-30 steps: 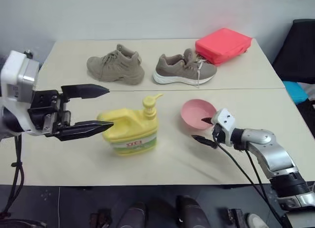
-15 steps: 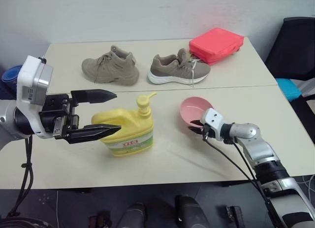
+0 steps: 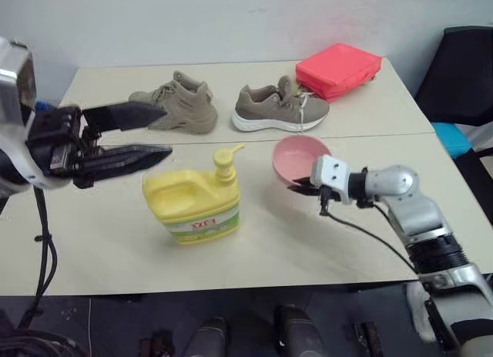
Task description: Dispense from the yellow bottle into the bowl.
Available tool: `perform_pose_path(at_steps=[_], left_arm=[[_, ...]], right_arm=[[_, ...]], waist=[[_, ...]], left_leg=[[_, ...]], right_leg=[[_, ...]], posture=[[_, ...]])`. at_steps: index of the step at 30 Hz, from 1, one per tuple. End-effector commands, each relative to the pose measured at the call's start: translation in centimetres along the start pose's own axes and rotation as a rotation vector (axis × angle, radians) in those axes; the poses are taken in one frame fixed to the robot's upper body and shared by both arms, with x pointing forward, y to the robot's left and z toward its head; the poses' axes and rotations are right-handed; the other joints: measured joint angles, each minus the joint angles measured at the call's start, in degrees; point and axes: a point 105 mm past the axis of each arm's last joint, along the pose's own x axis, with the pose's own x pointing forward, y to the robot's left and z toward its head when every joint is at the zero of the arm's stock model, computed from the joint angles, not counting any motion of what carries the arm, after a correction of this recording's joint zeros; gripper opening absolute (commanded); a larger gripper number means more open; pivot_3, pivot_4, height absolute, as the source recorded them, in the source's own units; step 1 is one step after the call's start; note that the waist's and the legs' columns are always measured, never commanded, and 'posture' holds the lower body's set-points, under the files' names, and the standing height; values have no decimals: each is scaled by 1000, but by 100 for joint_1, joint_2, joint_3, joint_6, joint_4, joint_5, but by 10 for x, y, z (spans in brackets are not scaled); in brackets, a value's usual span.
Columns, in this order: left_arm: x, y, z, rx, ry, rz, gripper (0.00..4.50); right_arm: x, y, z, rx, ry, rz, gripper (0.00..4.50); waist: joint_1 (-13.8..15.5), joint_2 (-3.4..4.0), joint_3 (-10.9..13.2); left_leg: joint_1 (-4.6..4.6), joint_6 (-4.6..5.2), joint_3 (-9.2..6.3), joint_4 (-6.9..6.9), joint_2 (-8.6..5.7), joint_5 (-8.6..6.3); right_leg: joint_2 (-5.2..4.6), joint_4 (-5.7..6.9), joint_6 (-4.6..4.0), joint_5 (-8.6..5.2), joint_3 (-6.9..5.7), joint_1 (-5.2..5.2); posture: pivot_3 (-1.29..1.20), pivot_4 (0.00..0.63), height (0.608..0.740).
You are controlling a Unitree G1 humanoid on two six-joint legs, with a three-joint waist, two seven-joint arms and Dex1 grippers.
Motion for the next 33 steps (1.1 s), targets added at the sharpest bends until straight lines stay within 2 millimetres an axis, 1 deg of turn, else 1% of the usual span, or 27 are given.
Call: perform_pose_path(at_steps=[1, 5, 6, 8, 10, 13, 15, 17, 22, 27, 30, 33], left_arm=[[14, 2, 0, 21, 11, -31, 2029], [28, 9, -10, 18, 28, -42, 871], [32, 13, -15, 21, 35, -37, 484], [42, 15, -24, 12, 44, -54, 18], [50, 16, -34, 6, 70, -72, 18], [56, 16, -47, -4, 124, -91, 18], [57, 17, -50, -22, 129, -88, 18], [59, 23, -54, -66, 136, -53, 18], [61, 30, -64, -98, 186, -16, 18], [64, 29, -68, -134, 224, -32, 18], [64, 29, -70, -103, 253, -42, 18], [67, 32, -63, -91, 221, -34, 18]], right_arm=[[-11, -3, 43, -63, -50, 59, 0], [-13, -3, 68, -102, -41, 126, 0], [-13, -3, 73, -105, -44, 137, 0], [-12, -1, 79, -120, -42, 170, 0], [-11, 1, 81, -124, -39, 192, 0], [-9, 2, 87, -131, -44, 211, 0], [-7, 3, 92, -136, -50, 218, 0], [-4, 3, 95, -136, -55, 225, 0], [1, 3, 97, -137, -50, 227, 0], [1, 4, 99, -143, -44, 236, 0], [1, 4, 99, -141, -41, 236, 0], [1, 3, 98, -134, -39, 234, 0]], waist=[[1, -1, 0], [1, -1, 0], [1, -1, 0], [3, -1, 0], [-1, -2, 0], [-10, -2, 0], [-10, -2, 0], [-10, -2, 0], [-1, -3, 0], [9, -3, 0], [6, -3, 0], [9, -3, 0]], left_leg=[[0, 0, 0, 1, 0, 0], [-2, 0, -1, 1, -1, 0], [-2, 0, -1, 1, -1, 0], [-2, 0, -1, 1, -2, 0], [-3, 0, 0, 3, -2, 0], [-5, 0, 1, 2, -2, -1], [-7, 0, 2, 0, -1, 0], [-9, 0, 3, 3, -1, 0], [-9, 0, 1, 12, -3, 0], [-9, 0, 0, 18, -6, 0], [-9, 0, -1, 25, -10, -1], [-9, 0, -1, 28, -9, -1]], right_leg=[[0, 2, 0, 0, 0, 1], [0, 5, 0, 0, -1, 0], [0, 5, 0, 0, -1, -1], [0, 6, 0, 0, -1, -2], [1, 7, 1, 0, -1, -2], [0, 7, 1, 0, 1, -6], [1, 9, 1, 1, 2, -12], [1, 13, 1, 0, 2, -16], [-2, 25, 1, 0, 1, -15], [-5, 31, 1, 0, -1, -13], [-8, 35, 1, 1, -1, -12], [-8, 37, 1, 0, -1, -12]], posture=[[0, 150, 740], [0, 150, 740], [0, 150, 740], [0, 150, 740], [0, 150, 740], [0, 150, 740], [0, 150, 740], [0, 150, 740], [0, 150, 740], [0, 150, 740], [0, 150, 740], [0, 150, 740]])
